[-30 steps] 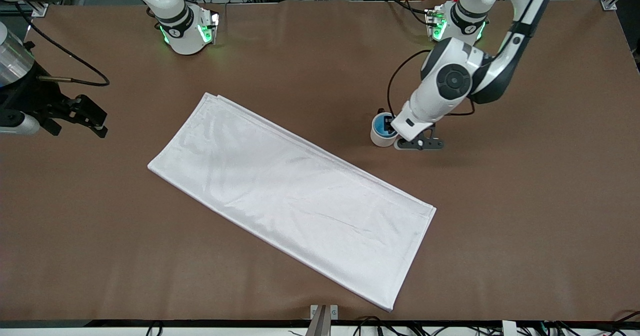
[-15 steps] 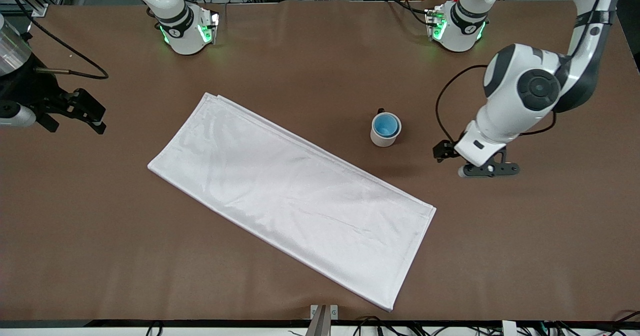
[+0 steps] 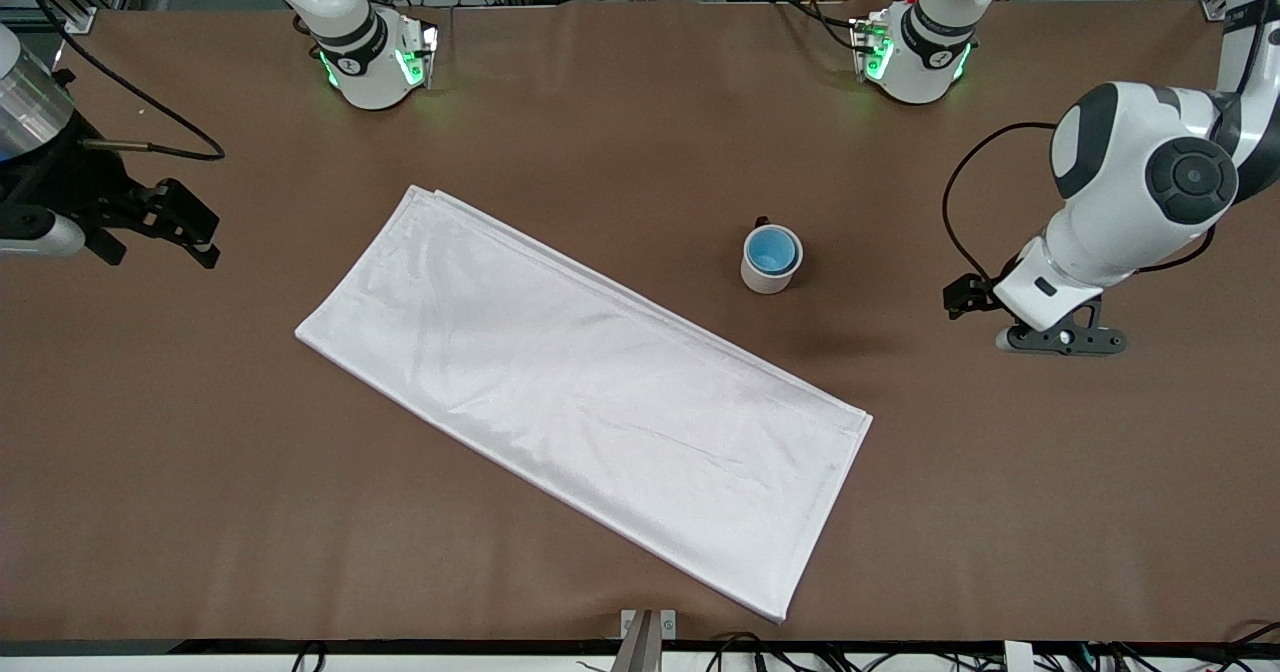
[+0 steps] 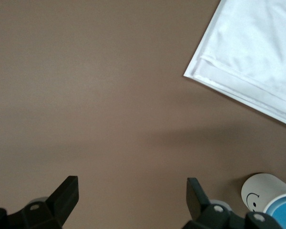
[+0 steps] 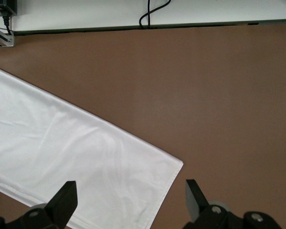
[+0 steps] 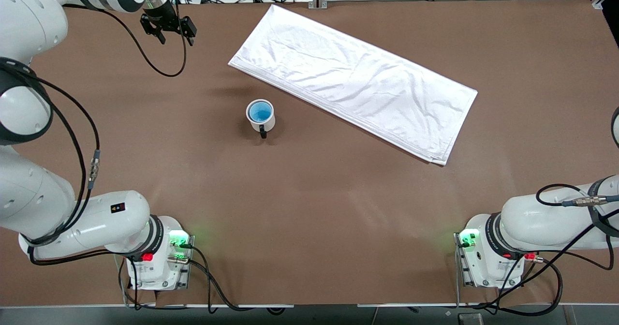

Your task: Place blue cup into white mug on table

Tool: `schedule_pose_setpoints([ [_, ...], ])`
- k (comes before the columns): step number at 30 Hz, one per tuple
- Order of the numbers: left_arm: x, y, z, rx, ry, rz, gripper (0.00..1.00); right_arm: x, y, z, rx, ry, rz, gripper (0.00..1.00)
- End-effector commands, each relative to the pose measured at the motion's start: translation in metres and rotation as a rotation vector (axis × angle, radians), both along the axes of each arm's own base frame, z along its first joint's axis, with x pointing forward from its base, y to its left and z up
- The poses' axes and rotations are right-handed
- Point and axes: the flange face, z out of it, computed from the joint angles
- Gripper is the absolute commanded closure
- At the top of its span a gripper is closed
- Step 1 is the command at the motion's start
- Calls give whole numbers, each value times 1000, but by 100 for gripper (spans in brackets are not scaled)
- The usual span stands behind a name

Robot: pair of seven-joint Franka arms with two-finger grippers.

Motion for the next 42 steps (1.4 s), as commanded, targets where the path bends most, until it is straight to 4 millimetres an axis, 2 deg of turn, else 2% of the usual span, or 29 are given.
schedule_pose_setpoints([
  [1,-32,-17,14,67,10,-48,0,-5,2,7,16,-10,7,0],
  [3,-44,-20,15,81,17,-56,0,-5,2,7,16,-10,7,0],
  [9,-62,-6,39,79,-8,-26,0,-6,4,8,16,-12,10,0],
  [13,-83,-19,49,92,8,-51,0,-6,4,9,16,-13,9,0],
  [17,-99,-18,58,95,-4,-48,0,-6,5,9,16,-10,12,0],
  [20,-92,-16,67,75,-20,-24,0,-6,5,9,16,-9,10,0],
  [24,-68,-7,105,26,-56,23,0,-7,6,8,16,-6,9,0],
  [26,-56,-1,131,-16,-65,52,0,-6,7,7,16,-4,10,0],
  [31,-20,2,183,-65,-102,69,0,-7,8,6,16,-1,12,0],
  [34,-2,-3,199,-71,-97,60,0,-6,8,5,16,0,12,0],
  [36,8,-3,203,-70,-82,58,0,-6,8,6,15,-1,12,0],
  [42,7,-2,211,-35,-85,37,0,-6,8,5,15,0,13,0],
])
